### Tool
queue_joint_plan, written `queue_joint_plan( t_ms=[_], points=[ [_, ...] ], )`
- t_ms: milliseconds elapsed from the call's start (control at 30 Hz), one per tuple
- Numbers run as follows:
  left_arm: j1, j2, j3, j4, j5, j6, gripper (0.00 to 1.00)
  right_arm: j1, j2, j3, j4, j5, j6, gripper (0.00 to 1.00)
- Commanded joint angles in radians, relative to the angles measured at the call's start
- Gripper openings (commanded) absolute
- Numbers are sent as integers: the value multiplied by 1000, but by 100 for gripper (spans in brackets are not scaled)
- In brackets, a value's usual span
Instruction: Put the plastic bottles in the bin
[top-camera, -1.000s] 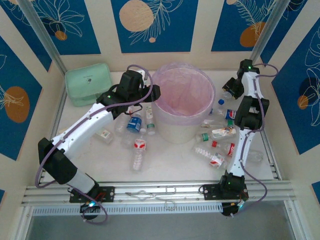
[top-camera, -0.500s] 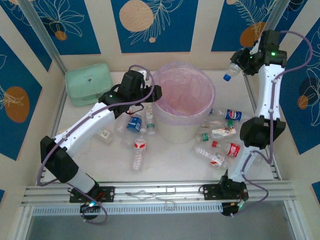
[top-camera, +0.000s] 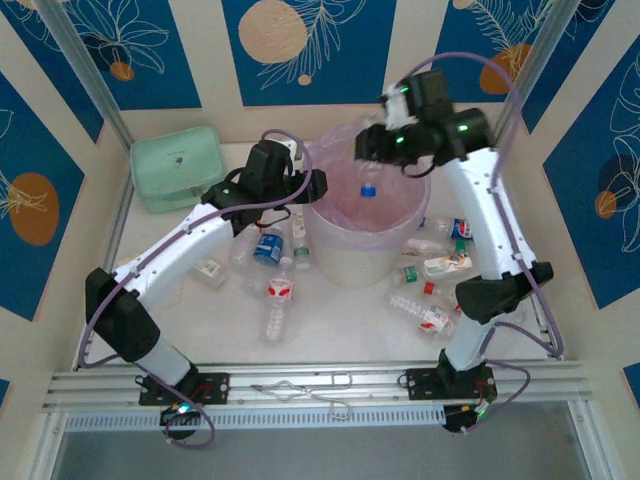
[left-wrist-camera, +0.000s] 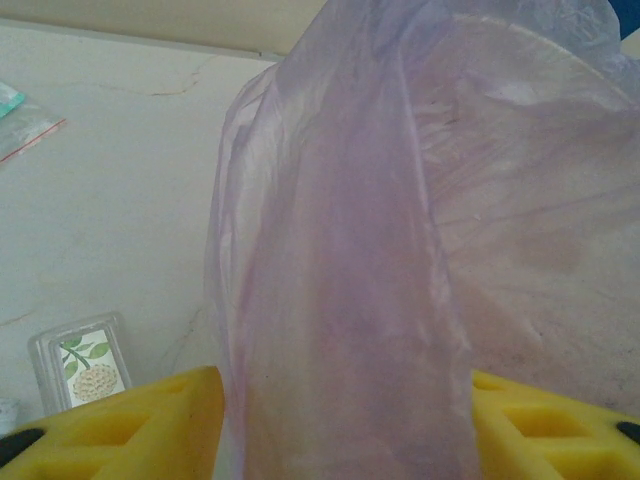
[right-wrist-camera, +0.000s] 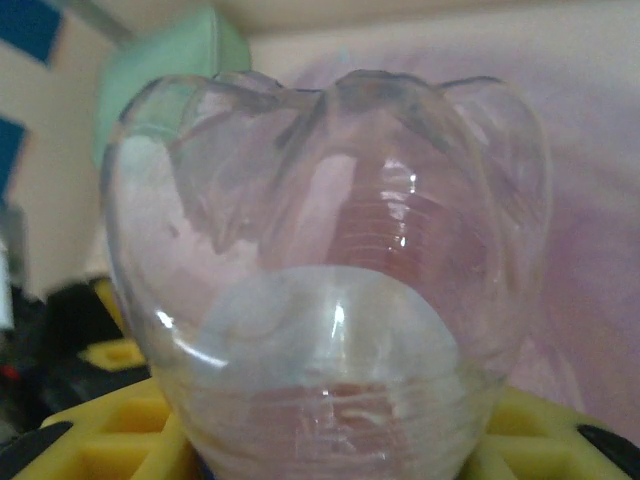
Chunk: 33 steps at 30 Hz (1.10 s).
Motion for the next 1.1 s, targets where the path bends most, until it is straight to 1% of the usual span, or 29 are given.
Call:
queue_joint_plan(
  t_ms=[0, 67, 100, 133, 200, 367, 433, 533, 667, 700, 833, 967, 1033, 1067],
  points=[
    [-6, 15, 13, -5, 12, 4, 57, 45, 48, -93, -75, 122, -2, 21],
    [-5, 14, 9, -3, 13, 1, 57, 66, 41, -178, -35, 145, 17, 21],
    [-5, 11, 4, 0, 10, -1, 57, 76, 30, -236, 1, 164, 27, 19],
    [-6, 9, -4, 10, 9, -1, 57, 82, 19, -311, 59, 182, 35, 17],
    [-4, 11, -13, 18, 6, 2, 57, 85, 22, -419, 144, 186, 44, 17],
    [-1, 6, -19, -1, -4, 8, 57, 99, 108, -528, 239, 246, 63, 18],
    [-1, -2, -26, -1, -10, 6, 57, 112, 117, -625, 341, 277, 90, 22],
    [2, -9, -37, 8, -18, 4, 57, 119, 145, -744, 484, 269, 136, 26],
    [0, -6, -43, 13, -11, -5, 57, 141, 206, -805, 547, 295, 168, 32],
    [0, -7, -47, 14, -9, -9, 57, 146, 213, -816, 554, 294, 172, 36],
    [1, -19, -70, 23, -9, -19, 57, 160, 205, -849, 565, 300, 181, 59],
    [1, -25, -70, 20, -13, -14, 57, 156, 178, -825, 519, 303, 172, 71],
    [0, -26, -68, 13, -17, -7, 57, 157, 149, -786, 469, 307, 153, 81],
    [0, -26, -67, 6, -19, 0, 57, 157, 132, -767, 445, 311, 145, 84]
  ],
)
